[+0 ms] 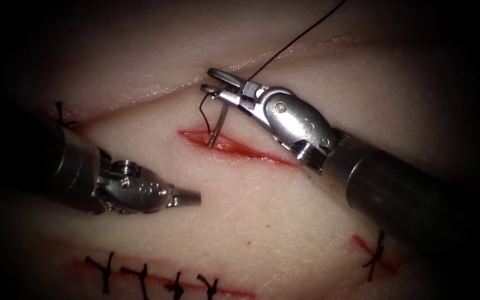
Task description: Wound Closure
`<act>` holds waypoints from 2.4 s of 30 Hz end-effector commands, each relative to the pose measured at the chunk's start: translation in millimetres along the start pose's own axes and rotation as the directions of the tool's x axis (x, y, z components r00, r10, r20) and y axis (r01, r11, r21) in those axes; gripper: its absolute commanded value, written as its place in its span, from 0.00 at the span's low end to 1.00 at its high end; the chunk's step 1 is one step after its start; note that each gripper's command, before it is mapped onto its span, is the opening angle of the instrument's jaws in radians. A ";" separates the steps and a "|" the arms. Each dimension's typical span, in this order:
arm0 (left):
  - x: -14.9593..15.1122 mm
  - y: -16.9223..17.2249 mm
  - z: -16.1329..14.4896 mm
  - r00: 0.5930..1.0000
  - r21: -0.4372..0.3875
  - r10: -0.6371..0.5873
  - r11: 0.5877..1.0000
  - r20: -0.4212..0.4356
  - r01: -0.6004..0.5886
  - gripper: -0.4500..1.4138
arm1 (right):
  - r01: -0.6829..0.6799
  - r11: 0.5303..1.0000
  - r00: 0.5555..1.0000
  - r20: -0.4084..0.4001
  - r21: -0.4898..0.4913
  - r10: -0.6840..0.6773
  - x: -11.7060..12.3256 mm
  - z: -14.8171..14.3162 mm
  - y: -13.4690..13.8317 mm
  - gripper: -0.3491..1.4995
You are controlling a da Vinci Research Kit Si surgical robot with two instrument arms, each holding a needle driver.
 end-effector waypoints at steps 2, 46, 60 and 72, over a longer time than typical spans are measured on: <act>-0.8 0.5 0.8 1.000 0.000 0.001 1.000 0.003 -0.001 0.14 | -0.025 1.000 1.000 -0.002 0.004 0.025 -0.6 0.7 -0.4 0.00; -4.7 0.6 1.6 1.000 -0.008 -0.012 1.000 -0.007 0.012 0.05 | -0.392 0.919 0.920 0.005 0.035 0.392 -2.5 0.6 -1.0 0.00; -5.0 0.6 1.4 1.000 -0.011 -0.015 1.000 -0.007 0.014 0.04 | -0.510 0.859 0.860 0.028 0.044 0.510 -3.7 0.6 -3.5 0.00; -5.3 0.2 1.3 1.000 -0.014 -0.011 1.000 -0.008 0.011 0.02 | -0.650 0.757 0.760 0.041 0.065 0.649 -3.4 0.5 -7.4 0.00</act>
